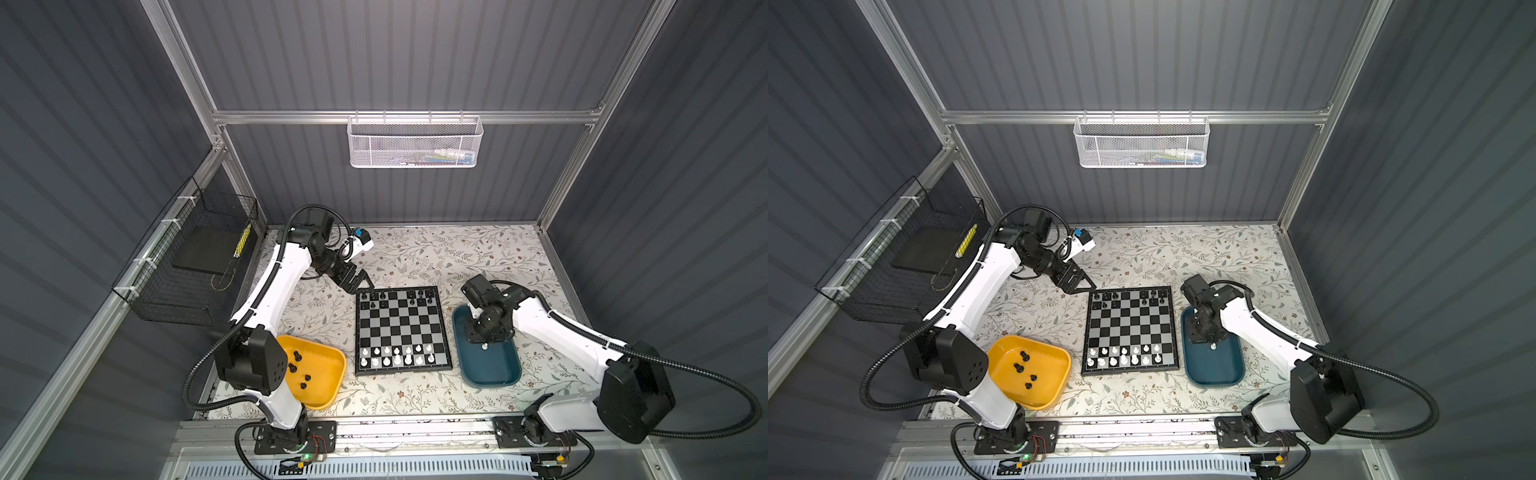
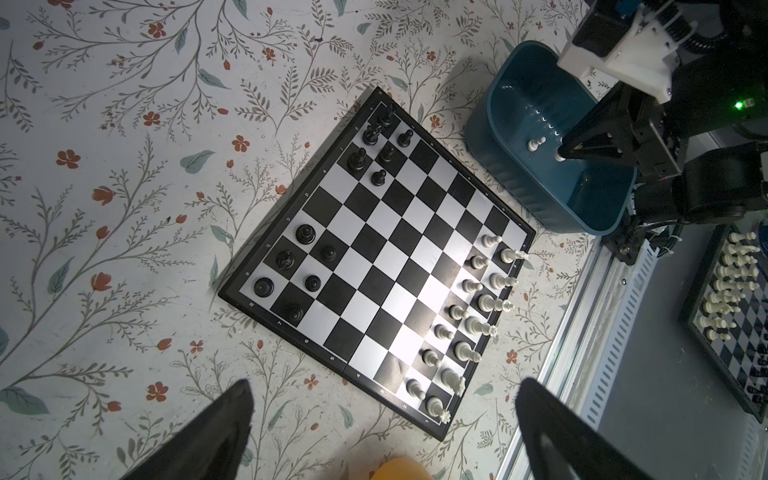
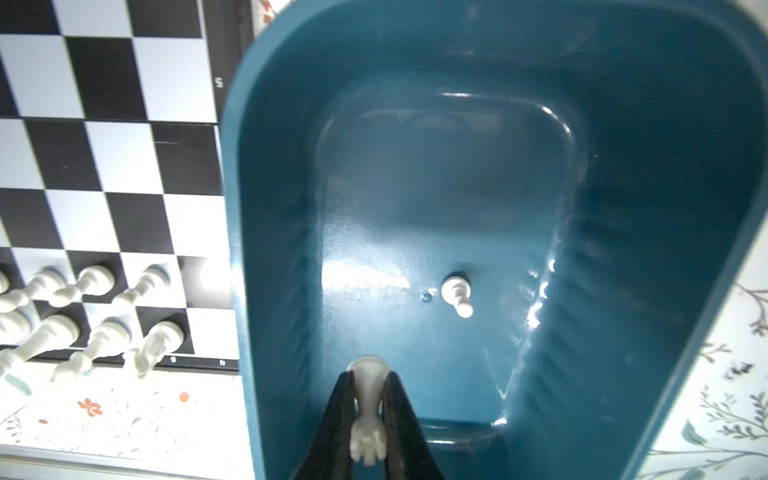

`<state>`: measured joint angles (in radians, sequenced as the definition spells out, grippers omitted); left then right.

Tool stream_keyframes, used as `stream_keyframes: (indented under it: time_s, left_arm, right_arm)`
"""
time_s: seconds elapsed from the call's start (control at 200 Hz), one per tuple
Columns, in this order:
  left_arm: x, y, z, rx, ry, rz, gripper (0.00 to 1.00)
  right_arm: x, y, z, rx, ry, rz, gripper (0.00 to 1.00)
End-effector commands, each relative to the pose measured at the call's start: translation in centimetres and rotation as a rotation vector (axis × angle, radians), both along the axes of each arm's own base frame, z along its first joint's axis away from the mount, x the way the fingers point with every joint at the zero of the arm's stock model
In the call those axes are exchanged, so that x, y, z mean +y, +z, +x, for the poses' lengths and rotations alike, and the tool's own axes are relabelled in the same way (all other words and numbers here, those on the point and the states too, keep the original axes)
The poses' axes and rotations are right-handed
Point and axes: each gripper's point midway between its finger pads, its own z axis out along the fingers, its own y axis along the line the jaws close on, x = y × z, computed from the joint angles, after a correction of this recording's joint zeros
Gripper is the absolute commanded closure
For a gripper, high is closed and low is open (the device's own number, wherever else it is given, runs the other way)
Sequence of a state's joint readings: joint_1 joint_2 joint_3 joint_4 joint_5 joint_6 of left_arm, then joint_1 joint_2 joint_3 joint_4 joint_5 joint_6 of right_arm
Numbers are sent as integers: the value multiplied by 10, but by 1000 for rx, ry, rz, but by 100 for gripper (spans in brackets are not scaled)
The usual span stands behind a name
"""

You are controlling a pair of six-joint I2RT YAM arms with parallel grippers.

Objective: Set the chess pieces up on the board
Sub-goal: 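Lift the white piece with the right gripper and carry it over the board, then lower the white piece onto the empty square at the end of the white rows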

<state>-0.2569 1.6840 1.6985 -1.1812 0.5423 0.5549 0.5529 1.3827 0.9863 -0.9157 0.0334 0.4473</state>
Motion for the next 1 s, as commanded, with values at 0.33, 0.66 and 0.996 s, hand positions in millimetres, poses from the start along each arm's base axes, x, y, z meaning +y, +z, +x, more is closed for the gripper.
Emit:
stream_keyframes:
  time_s: [0.33, 0.66, 0.996]
  left_arm:
    - [-1, 8, -6, -26, -17, -1, 1]
    - [-1, 9, -6, -28, -16, -3, 0]
    - [-1, 11, -6, -29, -18, -6, 1]
  right_arm:
    - [22, 36, -6, -29, 65, 10, 84]
    - [47, 44, -10, -42, 115, 26, 84]
    - [74, 29, -20, -11, 162, 43, 84]
